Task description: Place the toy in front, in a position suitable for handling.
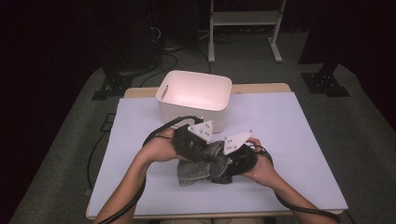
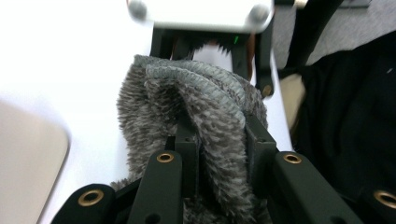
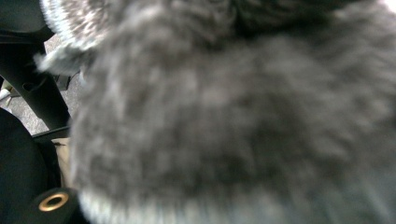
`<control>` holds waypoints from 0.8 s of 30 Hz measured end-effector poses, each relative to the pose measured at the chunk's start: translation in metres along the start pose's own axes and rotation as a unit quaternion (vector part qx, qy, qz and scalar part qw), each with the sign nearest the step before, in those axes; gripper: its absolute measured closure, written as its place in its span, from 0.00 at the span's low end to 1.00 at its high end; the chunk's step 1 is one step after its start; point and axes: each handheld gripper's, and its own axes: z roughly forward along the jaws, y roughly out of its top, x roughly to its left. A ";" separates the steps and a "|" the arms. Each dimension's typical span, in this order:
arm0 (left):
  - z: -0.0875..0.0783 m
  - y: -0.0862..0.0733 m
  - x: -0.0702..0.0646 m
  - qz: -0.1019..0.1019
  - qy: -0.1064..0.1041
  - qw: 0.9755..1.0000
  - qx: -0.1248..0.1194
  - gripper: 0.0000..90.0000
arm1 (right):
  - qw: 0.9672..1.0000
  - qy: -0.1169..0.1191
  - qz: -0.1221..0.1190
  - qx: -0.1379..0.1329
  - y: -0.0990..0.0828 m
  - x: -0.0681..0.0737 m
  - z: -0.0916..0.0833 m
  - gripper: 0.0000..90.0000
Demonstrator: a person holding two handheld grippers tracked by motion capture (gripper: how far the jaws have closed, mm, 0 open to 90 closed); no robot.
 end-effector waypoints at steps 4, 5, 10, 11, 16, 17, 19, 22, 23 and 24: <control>0.003 0.001 0.001 0.000 0.002 1.000 0.006 0.80 | 1.000 -0.002 0.002 0.000 -0.001 -0.001 -0.001 0.62; 0.002 0.000 0.001 -0.001 0.004 1.000 0.006 0.80 | 1.000 -0.001 0.005 -0.001 -0.002 -0.001 -0.002 0.62; -0.002 -0.014 0.004 -0.020 0.009 1.000 0.005 0.80 | 1.000 -0.001 0.012 -0.005 -0.006 -0.003 -0.007 0.62; -0.002 -0.018 0.005 -0.027 0.009 1.000 0.003 0.80 | 1.000 -0.003 0.012 -0.004 -0.007 -0.004 -0.008 0.62; 0.001 -0.039 0.007 -0.051 0.008 0.999 0.005 0.80 | 1.000 -0.005 0.020 -0.006 -0.011 -0.005 -0.014 0.62; 0.002 -0.042 0.008 -0.054 0.007 0.998 0.005 0.80 | 1.000 -0.004 0.022 -0.006 -0.012 -0.006 -0.015 0.62; 0.003 -0.047 0.007 -0.060 0.006 0.998 0.005 0.80 | 1.000 -0.003 0.024 -0.007 -0.013 -0.007 -0.016 0.62; 0.001 -0.047 0.007 -0.060 0.003 0.998 -0.001 0.80 | 1.000 -0.003 0.024 -0.008 -0.013 -0.007 -0.015 0.62; 0.000 -0.046 0.007 -0.059 0.002 0.998 -0.003 0.80 | 1.000 -0.002 0.024 -0.008 -0.013 -0.007 -0.015 0.62; -0.002 -0.043 0.007 -0.056 0.002 0.998 -0.009 0.80 | 1.000 -0.002 0.024 -0.008 -0.013 -0.007 -0.015 0.62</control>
